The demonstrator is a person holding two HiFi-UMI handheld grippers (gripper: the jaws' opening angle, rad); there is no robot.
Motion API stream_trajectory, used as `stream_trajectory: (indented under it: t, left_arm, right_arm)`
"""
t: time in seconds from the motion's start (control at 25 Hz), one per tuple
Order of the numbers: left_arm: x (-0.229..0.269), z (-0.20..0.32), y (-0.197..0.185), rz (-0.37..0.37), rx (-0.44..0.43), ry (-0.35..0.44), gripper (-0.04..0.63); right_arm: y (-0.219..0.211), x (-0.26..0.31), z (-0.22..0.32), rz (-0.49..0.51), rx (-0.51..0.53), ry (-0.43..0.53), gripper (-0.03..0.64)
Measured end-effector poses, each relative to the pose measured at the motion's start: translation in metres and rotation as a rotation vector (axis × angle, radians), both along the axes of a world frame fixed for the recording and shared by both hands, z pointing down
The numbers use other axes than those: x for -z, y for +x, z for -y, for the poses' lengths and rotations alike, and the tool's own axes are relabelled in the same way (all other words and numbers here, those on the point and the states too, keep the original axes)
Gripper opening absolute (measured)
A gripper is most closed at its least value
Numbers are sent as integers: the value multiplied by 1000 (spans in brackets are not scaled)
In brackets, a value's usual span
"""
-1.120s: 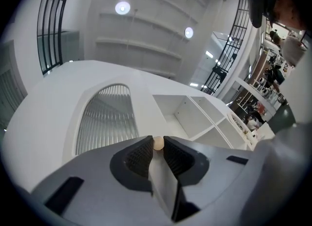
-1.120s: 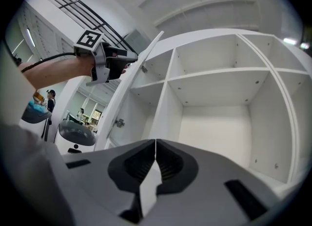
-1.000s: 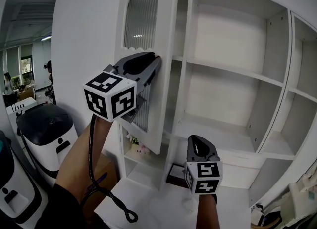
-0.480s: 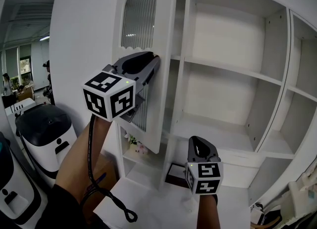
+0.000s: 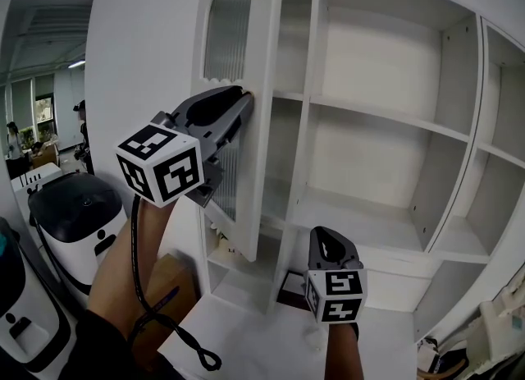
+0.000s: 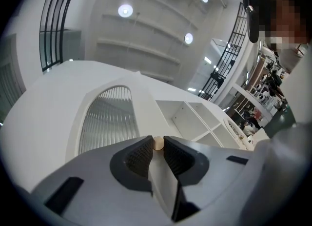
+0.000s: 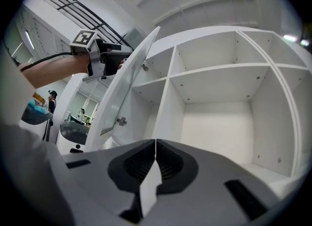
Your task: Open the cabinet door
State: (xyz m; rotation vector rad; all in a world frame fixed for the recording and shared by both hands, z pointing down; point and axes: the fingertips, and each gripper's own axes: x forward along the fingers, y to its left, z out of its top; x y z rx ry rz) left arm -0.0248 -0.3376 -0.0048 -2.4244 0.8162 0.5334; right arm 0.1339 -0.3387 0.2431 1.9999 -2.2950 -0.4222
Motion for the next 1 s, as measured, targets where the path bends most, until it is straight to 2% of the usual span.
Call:
stream_trajectory:
  t: [0.48,1.0]
  left_arm:
    - [-1,9,18,24,35,8,74]
    - [-2,12,24,42,62,-6,74]
  right_arm:
    - [18,-8,1,8,-24,-14,20]
    - [19,-13,-3,9,-20,-24,20]
